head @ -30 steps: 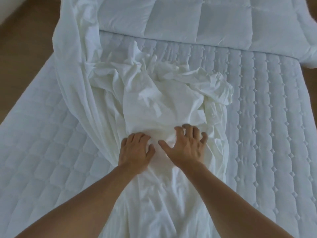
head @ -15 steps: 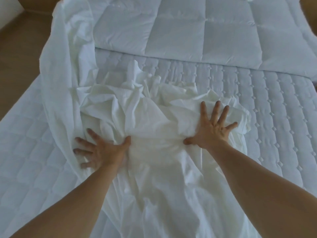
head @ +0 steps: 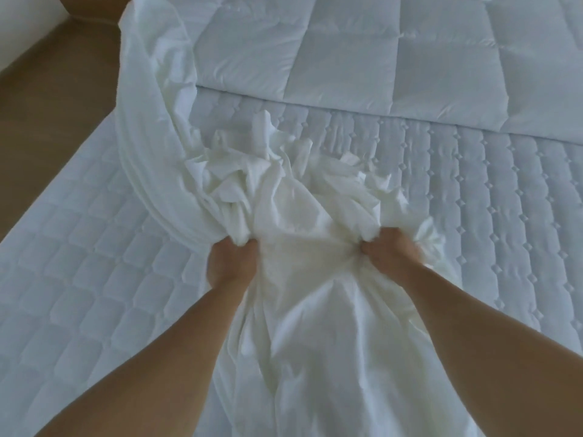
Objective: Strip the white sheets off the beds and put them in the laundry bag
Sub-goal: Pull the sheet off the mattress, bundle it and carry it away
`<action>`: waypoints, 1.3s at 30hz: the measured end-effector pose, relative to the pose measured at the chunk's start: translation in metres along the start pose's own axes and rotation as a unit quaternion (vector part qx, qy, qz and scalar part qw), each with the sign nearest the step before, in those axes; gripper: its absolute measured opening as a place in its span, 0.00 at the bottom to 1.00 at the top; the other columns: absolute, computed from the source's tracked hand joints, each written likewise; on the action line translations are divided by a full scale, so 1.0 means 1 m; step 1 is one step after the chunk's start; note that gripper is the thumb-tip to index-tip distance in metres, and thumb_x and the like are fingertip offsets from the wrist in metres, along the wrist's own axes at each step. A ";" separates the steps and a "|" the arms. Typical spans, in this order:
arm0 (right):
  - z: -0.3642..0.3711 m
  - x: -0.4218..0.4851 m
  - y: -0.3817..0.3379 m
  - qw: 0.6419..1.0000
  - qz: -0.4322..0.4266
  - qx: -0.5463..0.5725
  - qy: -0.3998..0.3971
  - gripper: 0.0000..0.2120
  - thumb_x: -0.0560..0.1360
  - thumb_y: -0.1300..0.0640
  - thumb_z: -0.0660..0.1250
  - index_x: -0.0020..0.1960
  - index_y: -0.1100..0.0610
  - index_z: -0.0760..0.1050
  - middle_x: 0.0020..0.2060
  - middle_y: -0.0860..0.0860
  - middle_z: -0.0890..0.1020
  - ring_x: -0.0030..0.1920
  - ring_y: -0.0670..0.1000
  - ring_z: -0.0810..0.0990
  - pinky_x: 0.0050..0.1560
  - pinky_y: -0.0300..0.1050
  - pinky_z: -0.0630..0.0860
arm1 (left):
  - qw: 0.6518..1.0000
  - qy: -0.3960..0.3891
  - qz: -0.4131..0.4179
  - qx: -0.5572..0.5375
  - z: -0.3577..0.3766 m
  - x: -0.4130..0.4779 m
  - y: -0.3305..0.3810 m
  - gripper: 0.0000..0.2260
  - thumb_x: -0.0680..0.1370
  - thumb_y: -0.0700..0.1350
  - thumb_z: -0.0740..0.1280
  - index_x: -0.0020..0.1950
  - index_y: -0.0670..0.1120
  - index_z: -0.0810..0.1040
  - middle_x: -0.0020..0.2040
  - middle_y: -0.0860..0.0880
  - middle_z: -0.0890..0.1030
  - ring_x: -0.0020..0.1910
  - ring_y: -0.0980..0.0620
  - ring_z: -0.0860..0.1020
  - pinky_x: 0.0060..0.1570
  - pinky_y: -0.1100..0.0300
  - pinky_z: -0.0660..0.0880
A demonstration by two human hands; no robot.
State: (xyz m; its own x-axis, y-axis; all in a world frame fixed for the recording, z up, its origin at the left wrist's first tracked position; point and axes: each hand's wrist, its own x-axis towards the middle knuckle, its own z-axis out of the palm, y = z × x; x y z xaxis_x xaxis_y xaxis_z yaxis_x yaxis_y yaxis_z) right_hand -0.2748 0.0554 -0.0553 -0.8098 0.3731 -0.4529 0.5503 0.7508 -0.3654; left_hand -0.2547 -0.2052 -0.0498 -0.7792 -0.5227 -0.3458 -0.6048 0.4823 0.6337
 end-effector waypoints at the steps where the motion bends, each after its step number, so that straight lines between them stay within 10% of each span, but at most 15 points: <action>1: -0.001 -0.011 -0.005 0.997 -0.003 0.076 -0.011 0.14 0.73 0.46 0.69 0.53 0.55 0.78 0.44 0.54 0.82 0.47 0.59 0.81 0.54 0.55 0.78 | 0.999 -0.019 0.027 -0.017 0.001 -0.012 0.011 0.12 0.69 0.52 0.67 0.37 0.44 0.79 0.38 0.43 0.81 0.43 0.39 0.80 0.42 0.50 0.78; 4: -0.014 -0.054 -0.024 0.945 -0.007 0.326 -0.005 0.08 0.72 0.57 0.71 0.50 0.56 0.79 0.38 0.52 0.81 0.38 0.53 0.79 0.37 0.45 0.75 | 0.988 -0.052 0.039 -0.142 -0.007 -0.048 0.046 0.05 0.67 0.49 0.67 0.33 0.50 0.74 0.37 0.46 0.79 0.39 0.44 0.77 0.38 0.51 0.76; 7: -0.032 -0.098 -0.034 0.846 0.047 0.527 -0.068 0.11 0.71 0.58 0.67 0.54 0.56 0.79 0.43 0.55 0.83 0.43 0.59 0.82 0.42 0.50 0.79 | 0.959 -0.139 -0.023 -0.247 -0.023 -0.088 0.072 0.06 0.73 0.40 0.66 0.37 0.45 0.72 0.30 0.52 0.70 0.31 0.52 0.68 0.32 0.58 0.65; 11: -0.063 -0.158 -0.039 0.790 0.014 0.610 -0.057 0.11 0.72 0.57 0.70 0.54 0.55 0.75 0.49 0.56 0.83 0.48 0.58 0.84 0.49 0.56 0.83 | 0.950 -0.139 0.105 -0.259 -0.058 -0.145 0.097 0.08 0.75 0.41 0.67 0.36 0.43 0.73 0.27 0.56 0.73 0.27 0.58 0.71 0.29 0.63 0.69; 14: -0.089 -0.204 -0.038 0.771 -0.072 0.632 -0.025 0.18 0.71 0.52 0.76 0.56 0.48 0.72 0.51 0.50 0.84 0.50 0.51 0.85 0.54 0.54 0.82 | 0.936 -0.078 0.140 -0.313 -0.086 -0.192 0.115 0.13 0.74 0.49 0.73 0.55 0.47 0.76 0.43 0.56 0.82 0.39 0.63 0.81 0.33 0.71 0.74; 18: -0.119 -0.268 -0.024 0.797 -0.119 0.592 0.006 0.21 0.69 0.45 0.77 0.54 0.43 0.67 0.51 0.42 0.82 0.53 0.41 0.82 0.54 0.40 0.78 | 0.934 -0.031 0.148 -0.324 -0.114 -0.256 0.109 0.39 0.74 0.55 0.73 0.79 0.53 0.55 0.59 0.67 0.68 0.49 0.72 0.73 0.43 0.77 0.69; 21: -0.115 -0.309 0.004 0.862 -0.133 0.485 0.066 0.23 0.71 0.40 0.74 0.60 0.45 0.70 0.49 0.40 0.82 0.50 0.39 0.81 0.50 0.37 0.77 | 0.945 -0.039 0.204 -0.252 -0.123 -0.296 0.077 0.35 0.76 0.58 0.69 0.79 0.56 0.58 0.64 0.66 0.68 0.55 0.77 0.68 0.50 0.81 0.65; 27: -0.042 -0.395 0.092 0.978 -0.101 0.175 0.060 0.18 0.76 0.32 0.57 0.42 0.46 0.71 0.37 0.42 0.78 0.38 0.43 0.77 0.40 0.40 0.72 | 0.967 -0.136 0.145 -0.158 -0.110 -0.352 -0.051 0.15 0.77 0.59 0.66 0.58 0.54 0.81 0.50 0.61 0.83 0.52 0.63 0.80 0.52 0.68 0.75; 30: 0.005 -0.422 0.135 0.994 0.000 0.110 0.014 0.25 0.77 0.31 0.49 0.45 0.50 0.73 0.33 0.44 0.78 0.35 0.43 0.77 0.40 0.44 0.74 | 0.973 -0.160 0.135 -0.099 -0.103 -0.368 -0.113 0.12 0.77 0.59 0.67 0.54 0.54 0.82 0.43 0.64 0.80 0.45 0.68 0.78 0.46 0.75 0.72; 33: 0.027 -0.436 0.151 0.995 0.047 0.084 -0.012 0.27 0.77 0.30 0.49 0.47 0.52 0.73 0.31 0.46 0.78 0.34 0.46 0.77 0.41 0.46 0.76 | 0.969 -0.124 0.204 0.071 -0.103 -0.371 -0.149 0.16 0.76 0.63 0.62 0.49 0.55 0.84 0.39 0.61 0.80 0.45 0.56 0.79 0.46 0.60 0.74; 39: 0.005 -0.424 0.145 0.981 0.059 0.054 0.177 0.29 0.66 0.33 0.72 0.54 0.53 0.67 0.54 0.49 0.76 0.59 0.54 0.72 0.62 0.52 0.68 | 0.853 -0.045 0.467 0.227 -0.106 -0.346 -0.136 0.10 0.66 0.54 0.73 0.34 0.50 0.77 0.73 0.44 0.68 0.77 0.39 0.58 0.71 0.42 0.64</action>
State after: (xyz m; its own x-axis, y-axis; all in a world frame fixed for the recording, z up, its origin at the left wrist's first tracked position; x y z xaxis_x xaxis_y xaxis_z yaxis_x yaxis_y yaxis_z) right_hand 0.1494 0.0030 0.0801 -0.7482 0.6348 -0.1928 0.6475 0.6356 -0.4203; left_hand 0.1142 -0.1644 0.0570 -0.9535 0.2850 0.0978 0.3012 0.8925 0.3356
